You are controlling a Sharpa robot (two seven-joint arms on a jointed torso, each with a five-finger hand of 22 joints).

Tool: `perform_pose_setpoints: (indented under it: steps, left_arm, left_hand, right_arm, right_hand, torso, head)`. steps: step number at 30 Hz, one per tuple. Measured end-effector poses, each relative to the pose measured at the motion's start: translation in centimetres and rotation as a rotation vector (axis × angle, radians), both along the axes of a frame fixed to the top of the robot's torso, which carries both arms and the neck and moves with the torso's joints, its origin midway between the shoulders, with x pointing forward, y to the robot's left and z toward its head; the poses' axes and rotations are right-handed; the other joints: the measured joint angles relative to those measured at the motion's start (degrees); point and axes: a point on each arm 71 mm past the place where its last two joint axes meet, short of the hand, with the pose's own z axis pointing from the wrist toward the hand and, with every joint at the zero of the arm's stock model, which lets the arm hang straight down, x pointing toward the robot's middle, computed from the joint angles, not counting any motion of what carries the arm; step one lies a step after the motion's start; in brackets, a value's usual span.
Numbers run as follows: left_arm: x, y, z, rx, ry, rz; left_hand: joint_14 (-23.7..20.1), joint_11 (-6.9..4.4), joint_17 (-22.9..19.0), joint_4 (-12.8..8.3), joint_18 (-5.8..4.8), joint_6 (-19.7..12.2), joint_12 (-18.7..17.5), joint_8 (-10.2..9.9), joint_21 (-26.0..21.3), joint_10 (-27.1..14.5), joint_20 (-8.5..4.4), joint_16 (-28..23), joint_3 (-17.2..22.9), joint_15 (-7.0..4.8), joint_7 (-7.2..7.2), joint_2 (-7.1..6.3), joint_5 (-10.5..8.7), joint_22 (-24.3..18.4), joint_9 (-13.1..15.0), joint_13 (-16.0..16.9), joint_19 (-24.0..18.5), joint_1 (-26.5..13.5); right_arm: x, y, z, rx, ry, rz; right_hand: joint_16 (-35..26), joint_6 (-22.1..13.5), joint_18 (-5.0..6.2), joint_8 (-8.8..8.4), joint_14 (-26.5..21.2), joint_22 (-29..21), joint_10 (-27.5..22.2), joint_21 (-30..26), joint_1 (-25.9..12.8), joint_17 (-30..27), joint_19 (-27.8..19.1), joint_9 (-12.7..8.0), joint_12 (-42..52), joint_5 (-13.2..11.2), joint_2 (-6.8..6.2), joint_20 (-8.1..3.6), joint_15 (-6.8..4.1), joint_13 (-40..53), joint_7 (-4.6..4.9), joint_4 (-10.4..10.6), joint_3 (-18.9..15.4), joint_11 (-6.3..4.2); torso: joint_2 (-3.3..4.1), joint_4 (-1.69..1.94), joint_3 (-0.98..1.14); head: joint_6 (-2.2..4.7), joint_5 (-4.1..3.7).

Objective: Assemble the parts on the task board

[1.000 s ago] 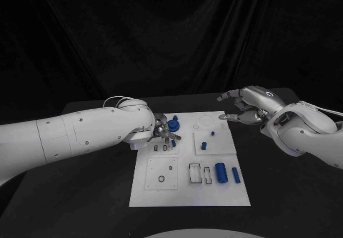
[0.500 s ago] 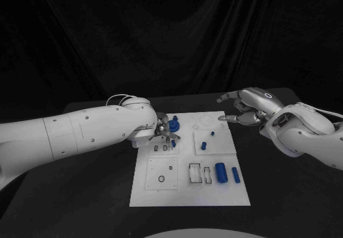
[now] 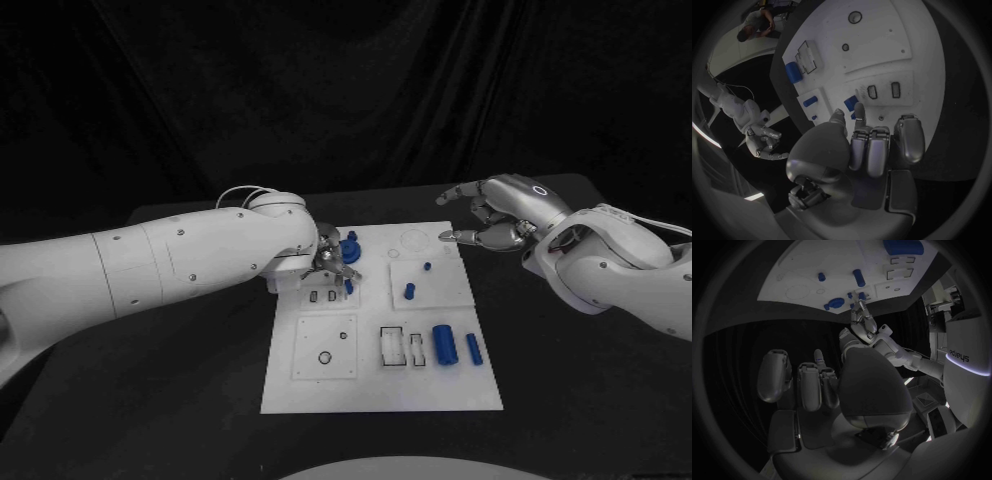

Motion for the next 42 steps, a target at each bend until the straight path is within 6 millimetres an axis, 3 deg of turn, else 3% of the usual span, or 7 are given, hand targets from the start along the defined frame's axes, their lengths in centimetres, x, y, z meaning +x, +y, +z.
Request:
perform_pose_setpoints:
  steps: [20, 27, 31, 34, 35, 38, 42]
  left_arm:
    - [0.3, -0.2, -1.6, 0.011, 0.03, 0.005]
    - [0.2, -0.3, -1.8, 0.003, 0.033, -0.003]
    - [0.0, -0.4, -1.8, -0.007, 0.032, -0.012]
    - [-0.2, -0.2, -1.8, -0.017, 0.031, -0.016]
    - [-0.2, -0.1, -1.7, -0.02, 0.031, -0.017]
    - [-0.4, 0.2, -1.7, -0.029, 0.028, -0.016]
    - [-0.8, 0.8, -1.7, -0.038, 0.026, -0.011]
  left_hand:
    - [-0.23, -0.29, 0.0, -0.89, 0.01, 0.58, 0.34, -1.48, -0.44, -0.04, -0.19, 0.0, 1.76, -0.2, -0.19, 0.06, 1.14, -0.19, 0.44, -0.01, -0.19, 0.67]
    - [0.01, -0.35, 0.0, -2.78, 0.01, 1.29, 0.31, -3.61, -0.69, -0.03, -0.41, 0.0, 5.27, -0.43, -0.46, -0.96, 6.58, -0.07, 1.3, -0.01, -0.01, 2.79]
    - [-0.1, -0.64, 0.0, -4.39, 0.01, 1.86, 0.22, -4.82, -0.71, -0.27, -0.71, 0.0, 9.83, -0.73, -0.35, -2.45, 9.91, 0.35, 2.29, -0.01, 0.1, 4.44]
    - [-0.1, -0.68, 0.0, -2.08, 0.01, 1.94, 0.1, -5.28, -0.9, -0.27, -0.73, 0.0, 12.26, -0.74, -0.28, -3.39, 12.6, 0.57, 3.9, -0.02, 0.12, 5.14]
    - [0.0, -0.97, -0.01, -1.16, 0.01, 1.96, -0.21, -5.32, -0.9, -0.14, -0.88, 0.0, 13.18, -1.05, -0.26, -4.4, 13.17, 0.69, 4.38, -0.21, 0.28, 4.78]
    - [-0.05, -1.57, 0.0, -0.57, 0.01, 2.28, -0.3, -5.72, -1.25, 0.09, -0.91, 0.0, 19.63, -1.44, 0.02, -7.71, 13.41, 0.98, 6.41, -0.45, 0.3, 2.13]
    - [-0.15, -1.45, -0.01, -0.98, 0.01, 2.83, -0.13, -6.12, -1.49, -0.21, -0.91, 0.0, 24.6, -1.52, -0.18, -10.15, 13.41, 1.15, 7.93, -0.12, 0.3, -0.19]
  right_arm:
    - [0.0, 0.1, -0.3, -0.001, 0.006, 0.003]
    - [0.0, 0.1, -0.4, -0.002, 0.009, 0.002]
    - [0.0, 0.0, -0.4, -0.002, 0.009, 0.001]
    - [-0.1, 0.0, -0.4, -0.002, 0.01, 0.0]
    - [-0.1, 0.0, -0.4, -0.002, 0.01, 0.0]
    - [-0.1, -0.1, -0.4, -0.003, 0.011, -0.001]
    - [-0.1, -0.2, -0.4, -0.003, 0.013, -0.004]
  right_hand:
    - [0.0, 0.62, 0.0, 0.27, -0.21, 0.04, 0.0, 0.0, 0.01, 0.0, 0.0, -0.05, 0.0, 0.41, -0.01, 0.0, 0.21, 0.0, 0.2, 0.0, 0.0, 0.0]
    - [0.0, 0.62, 0.0, 0.5, -0.21, 0.03, 0.16, 0.0, -0.16, 0.0, 0.0, -0.1, 0.0, 0.41, 0.16, 0.0, 0.21, 0.0, 0.2, 0.0, 0.0, 0.16]
    - [0.0, 1.05, 0.0, 0.58, -0.17, 0.03, 0.16, 0.0, -0.23, 0.0, 0.0, -0.11, 0.0, 0.41, 0.23, 0.0, 0.24, -0.01, 0.23, -0.02, 0.01, 0.16]
    - [0.0, 1.05, 0.0, 0.73, -0.05, 0.03, 0.16, 0.0, -0.23, -0.01, 0.0, -0.16, 0.0, 0.41, 0.23, 0.0, 0.36, -0.01, 0.23, -0.16, 0.16, 0.16]
    - [0.0, 1.05, 0.0, 0.73, -0.05, 0.03, 0.16, 0.0, -0.23, -0.01, 0.0, -0.16, 0.0, 0.41, 0.23, 0.0, 0.36, -0.01, 0.23, -0.16, 0.16, 0.16]
    - [0.0, 1.33, 0.0, 0.73, -0.05, 0.02, 0.16, 0.0, -0.05, -0.01, 0.21, -0.17, 0.0, 0.46, 0.41, 0.21, 0.36, -0.01, 0.51, -0.16, 0.16, 0.16]
    - [0.0, 1.53, 0.0, 0.94, -0.05, 0.02, 0.16, 0.0, 0.16, -0.01, 0.21, -0.28, 0.0, 0.9, 0.62, 0.21, 0.36, -0.01, 0.31, -0.33, 0.32, 0.16]
  torso:
    - [0.02, 0.13, 0.09]
    - [-0.01, 0.15, 0.12]
    - [-0.02, 0.15, 0.13]
    - [-0.04, 0.16, 0.14]
    - [-0.04, 0.17, 0.15]
    - [-0.05, 0.19, 0.16]
    - [-0.07, 0.23, 0.17]
  head:
    - [-0.74, -0.79]
    - [-1.07, -0.82]
    - [-1.16, -0.76]
    - [-1.25, -0.79]
    - [-1.27, -0.8]
    - [-1.38, -0.85]
    - [-1.48, -0.75]
